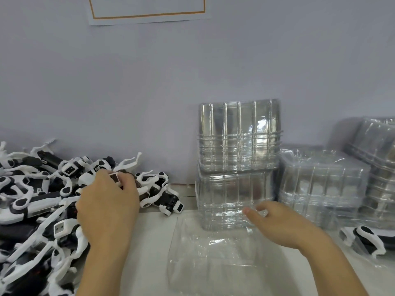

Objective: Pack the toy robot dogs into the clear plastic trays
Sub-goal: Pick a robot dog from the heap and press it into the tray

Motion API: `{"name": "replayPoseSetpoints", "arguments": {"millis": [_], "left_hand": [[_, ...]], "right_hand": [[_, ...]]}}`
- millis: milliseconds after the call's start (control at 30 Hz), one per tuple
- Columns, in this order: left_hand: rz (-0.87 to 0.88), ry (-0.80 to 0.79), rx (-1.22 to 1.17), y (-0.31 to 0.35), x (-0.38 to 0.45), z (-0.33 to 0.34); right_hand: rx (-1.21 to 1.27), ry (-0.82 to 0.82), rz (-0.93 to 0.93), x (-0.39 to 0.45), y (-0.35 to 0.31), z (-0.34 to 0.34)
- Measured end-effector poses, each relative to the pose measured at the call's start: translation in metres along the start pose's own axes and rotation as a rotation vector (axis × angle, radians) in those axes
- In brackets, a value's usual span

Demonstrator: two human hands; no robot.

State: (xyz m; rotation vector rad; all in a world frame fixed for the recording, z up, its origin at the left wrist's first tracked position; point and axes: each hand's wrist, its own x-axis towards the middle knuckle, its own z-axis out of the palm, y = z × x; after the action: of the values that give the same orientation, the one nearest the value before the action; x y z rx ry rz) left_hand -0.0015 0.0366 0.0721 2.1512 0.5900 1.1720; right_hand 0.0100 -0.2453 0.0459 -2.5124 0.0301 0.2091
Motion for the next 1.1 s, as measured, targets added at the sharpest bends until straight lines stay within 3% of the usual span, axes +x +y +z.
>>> {"name": "replayPoseSetpoints", "arguments": {"millis": [100,267,400,533,633,733,867,1100], "left_hand": [[-0.02,-0.075,-0.169,0.005,0.004,-0.004],[-0.233,-0.311,-0.769,0.007,0.009,-0.003],[-0.22,-0.47,-1.082,0.012,0.003,0.0],[-0.115,-0.586,-1.05,0.022,-0.012,0.004],[-0.067,-0.65,-0.977,0.038,-0.027,0.008],[-0.055,-0.728,-0.895,0.054,-0.04,0.015],[-0.201,-0.721,-0.804,0.066,-0.047,0.022],[-0.364,-0.631,-1.026,0.049,-0.065,0.019]], "right_hand": [[0.031,0.071,-0.002,0.0,0.0,-0.002],[0.187,0.201,-0.125,-0.002,-0.008,-0.004],[0.561,0.208,-0.296,-0.003,-0.022,0.0],[1.144,-0.069,-0.32,-0.008,-0.037,0.0],[1.375,-0.223,-0.344,-0.011,-0.037,-0.003],[1.37,-0.244,-0.35,-0.013,-0.033,-0.003],[1.216,-0.085,-0.32,-0.01,-0.029,-0.001],[1.123,0.026,-0.338,-0.008,-0.032,0.006]]}}
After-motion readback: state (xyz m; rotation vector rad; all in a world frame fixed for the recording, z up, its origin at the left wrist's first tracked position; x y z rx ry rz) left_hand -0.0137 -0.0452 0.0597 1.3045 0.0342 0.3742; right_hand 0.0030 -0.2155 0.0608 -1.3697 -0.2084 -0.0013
